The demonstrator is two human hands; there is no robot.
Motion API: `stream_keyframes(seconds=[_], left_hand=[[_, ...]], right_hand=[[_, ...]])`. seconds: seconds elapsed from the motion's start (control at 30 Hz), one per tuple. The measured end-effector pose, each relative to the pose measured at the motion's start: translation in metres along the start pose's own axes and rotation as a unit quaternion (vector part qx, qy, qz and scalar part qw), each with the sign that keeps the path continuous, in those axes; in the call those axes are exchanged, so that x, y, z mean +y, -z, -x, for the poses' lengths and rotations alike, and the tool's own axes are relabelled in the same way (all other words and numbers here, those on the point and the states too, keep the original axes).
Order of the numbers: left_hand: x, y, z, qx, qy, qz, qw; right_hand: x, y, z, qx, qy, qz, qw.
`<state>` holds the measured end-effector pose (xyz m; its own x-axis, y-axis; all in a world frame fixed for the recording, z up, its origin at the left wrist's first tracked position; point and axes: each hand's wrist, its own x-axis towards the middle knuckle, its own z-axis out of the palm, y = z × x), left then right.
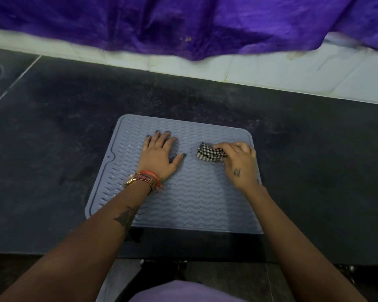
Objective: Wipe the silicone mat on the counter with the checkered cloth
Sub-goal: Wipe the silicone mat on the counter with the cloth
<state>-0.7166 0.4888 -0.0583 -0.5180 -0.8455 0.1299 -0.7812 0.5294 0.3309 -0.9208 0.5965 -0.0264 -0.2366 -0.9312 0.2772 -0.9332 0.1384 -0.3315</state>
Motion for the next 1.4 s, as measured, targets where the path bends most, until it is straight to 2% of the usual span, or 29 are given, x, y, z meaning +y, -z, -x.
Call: stream_keyframes(seconds=[0.07,0.2,0.27,0.37,0.53,0.67,0.8,0.97,1.1,1.23,1.33,1.4], left_hand=[[0.000,0.000,0.000,0.003,0.004,0.000,1.000],[0.000,0.001,-0.001,0.008,0.007,0.003,1.000],[0.000,0.000,0.000,0.008,0.006,0.002,1.000],[0.001,0.000,0.000,0.014,0.007,0.002,1.000],[0.001,0.001,0.000,0.022,0.006,0.006,1.000],[0.002,0.000,0.000,0.029,0.011,0.004,1.000],[0.002,0.000,0.000,0.028,0.010,0.006,1.000],[0.002,0.000,0.000,0.027,0.012,0.002,1.000],[0.002,0.001,0.001,0.029,0.010,0.004,1.000],[0.002,0.001,0.001,0.023,0.010,-0.001,1.000],[0.001,0.001,0.001,0.021,0.008,-0.001,1.000],[0.001,0.001,0.001,0.021,0.007,0.004,1.000]], right_hand=[[-0.002,-0.001,-0.009,0.048,-0.021,-0.004,0.999],[-0.007,-0.012,-0.024,-0.022,-0.016,0.039,0.999],[-0.003,-0.011,-0.033,-0.017,-0.008,0.029,0.999],[-0.003,-0.013,-0.045,0.033,-0.018,0.037,0.999],[0.002,-0.025,-0.065,-0.025,-0.013,0.073,0.997],[0.017,-0.018,-0.070,0.043,-0.038,0.045,0.997],[0.034,-0.018,-0.072,-0.033,-0.023,0.061,0.997],[0.052,-0.004,-0.078,-0.007,-0.058,0.065,0.996],[0.062,0.004,-0.074,-0.074,-0.043,0.053,0.995],[0.058,0.018,-0.066,-0.031,-0.036,0.019,0.999],[0.054,0.007,-0.035,-0.039,-0.036,0.045,0.998],[0.052,0.011,-0.035,-0.035,-0.039,0.022,0.998]])
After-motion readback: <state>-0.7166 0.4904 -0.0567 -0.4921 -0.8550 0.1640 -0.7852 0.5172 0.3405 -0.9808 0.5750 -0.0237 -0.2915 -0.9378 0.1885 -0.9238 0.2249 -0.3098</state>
